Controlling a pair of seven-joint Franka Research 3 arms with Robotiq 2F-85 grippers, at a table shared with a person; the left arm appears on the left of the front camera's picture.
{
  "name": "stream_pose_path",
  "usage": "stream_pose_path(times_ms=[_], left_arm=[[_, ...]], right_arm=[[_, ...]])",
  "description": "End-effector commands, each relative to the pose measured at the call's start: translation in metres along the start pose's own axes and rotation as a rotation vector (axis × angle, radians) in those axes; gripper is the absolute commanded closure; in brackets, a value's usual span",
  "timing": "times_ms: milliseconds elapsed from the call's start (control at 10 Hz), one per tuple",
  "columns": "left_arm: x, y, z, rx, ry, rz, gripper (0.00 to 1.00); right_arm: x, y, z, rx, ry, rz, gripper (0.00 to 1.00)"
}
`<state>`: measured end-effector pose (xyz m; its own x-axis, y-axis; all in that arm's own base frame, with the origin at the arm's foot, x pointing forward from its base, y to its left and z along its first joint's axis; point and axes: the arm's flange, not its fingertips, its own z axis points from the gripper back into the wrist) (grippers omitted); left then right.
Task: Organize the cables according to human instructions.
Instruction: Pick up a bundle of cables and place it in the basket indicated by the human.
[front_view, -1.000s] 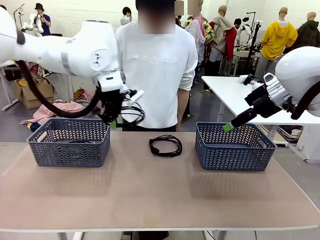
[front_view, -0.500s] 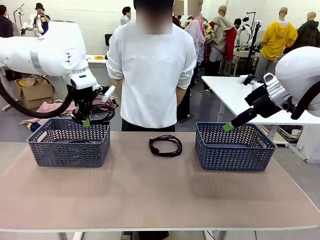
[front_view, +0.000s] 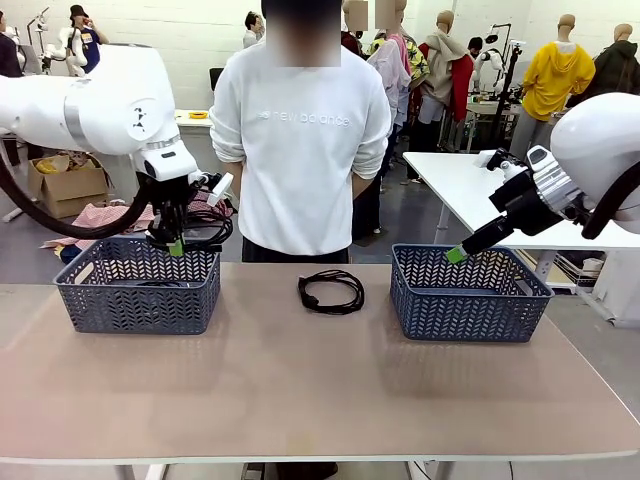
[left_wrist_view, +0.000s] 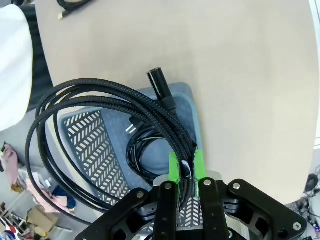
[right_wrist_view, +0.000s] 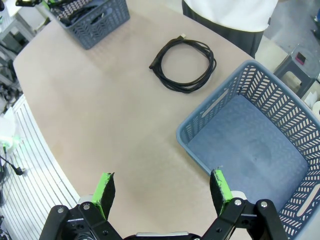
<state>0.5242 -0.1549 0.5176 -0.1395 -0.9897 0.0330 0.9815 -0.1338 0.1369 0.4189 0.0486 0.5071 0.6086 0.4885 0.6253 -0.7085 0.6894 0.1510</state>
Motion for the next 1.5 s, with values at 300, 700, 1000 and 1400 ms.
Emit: stream_pose_path(times_ms=[300, 700, 1000, 1400], left_arm=[[-0.028, 0.007, -0.021, 0.006, 0.054, 0.082, 0.87], [-0.073, 0.028, -0.054, -0.003, 0.051, 0.135, 0.87], [-0.092, 0.042, -0.074, -0.008, 0.062, 0.196, 0.87], [-0.105, 0.044, -0.085, -0.015, 0.073, 0.222, 0.68]], right_arm=[[0.001, -0.002, 0.0, 0.016, -0.023, 0.002, 0.0], [0.001, -0.002, 0.0, 0.016, -0.023, 0.002, 0.0], [0.001, -0.002, 0.0, 0.016, -0.023, 0.002, 0.0], [0.001, -0.002, 0.0, 0.016, -0.023, 0.002, 0.0]])
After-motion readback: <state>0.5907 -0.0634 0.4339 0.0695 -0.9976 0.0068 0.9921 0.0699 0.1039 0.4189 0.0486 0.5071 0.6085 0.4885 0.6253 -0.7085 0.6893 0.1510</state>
